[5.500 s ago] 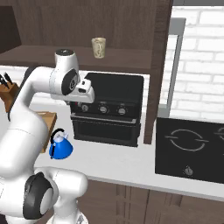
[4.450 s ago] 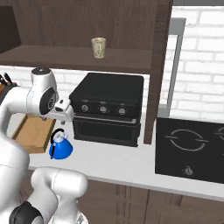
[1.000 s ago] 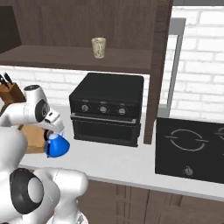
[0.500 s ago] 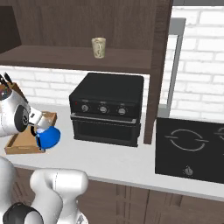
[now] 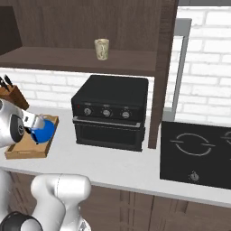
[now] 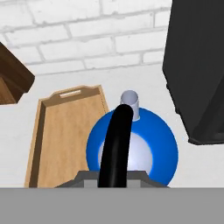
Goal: Pick the kettle from the counter and place it on the tray. Then pick the mug from the cabinet and place it on the tray. Then close the cabinet doors.
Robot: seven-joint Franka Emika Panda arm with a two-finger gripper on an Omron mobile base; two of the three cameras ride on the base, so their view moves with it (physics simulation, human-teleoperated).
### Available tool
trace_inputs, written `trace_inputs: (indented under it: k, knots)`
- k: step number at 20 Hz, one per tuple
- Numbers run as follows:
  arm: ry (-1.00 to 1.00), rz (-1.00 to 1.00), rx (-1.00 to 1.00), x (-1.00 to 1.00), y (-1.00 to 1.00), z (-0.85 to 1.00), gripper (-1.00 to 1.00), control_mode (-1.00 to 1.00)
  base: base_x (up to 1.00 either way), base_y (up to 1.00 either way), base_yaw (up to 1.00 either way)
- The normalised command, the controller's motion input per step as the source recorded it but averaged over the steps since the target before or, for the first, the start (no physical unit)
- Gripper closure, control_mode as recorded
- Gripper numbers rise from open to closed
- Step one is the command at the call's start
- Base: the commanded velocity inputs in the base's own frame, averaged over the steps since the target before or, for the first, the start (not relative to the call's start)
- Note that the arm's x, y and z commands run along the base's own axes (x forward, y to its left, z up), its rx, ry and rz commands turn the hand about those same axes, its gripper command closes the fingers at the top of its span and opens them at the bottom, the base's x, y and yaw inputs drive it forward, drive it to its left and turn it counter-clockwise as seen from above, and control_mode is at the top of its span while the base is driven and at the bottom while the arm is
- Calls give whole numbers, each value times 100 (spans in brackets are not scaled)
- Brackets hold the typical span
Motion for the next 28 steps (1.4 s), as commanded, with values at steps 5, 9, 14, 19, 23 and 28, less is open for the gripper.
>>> trace_inputs:
  k: [5,9,14,19,23,28]
  knots:
    - [1,12,0,27,47,6,100,-100,0,0,0]
    - [1,9,0,37,45,-3,100,-100,0,0,0]
    - [0,4,0,39,21,-9,100,-100,0,0,0]
    - [0,0,0,41,22,-18,100,-100,0,0,0]
    - [0,0,0,39,22,-9,100,-100,0,0,0]
    - [0,0,0,31,31,-15,100,-100,0,0,0]
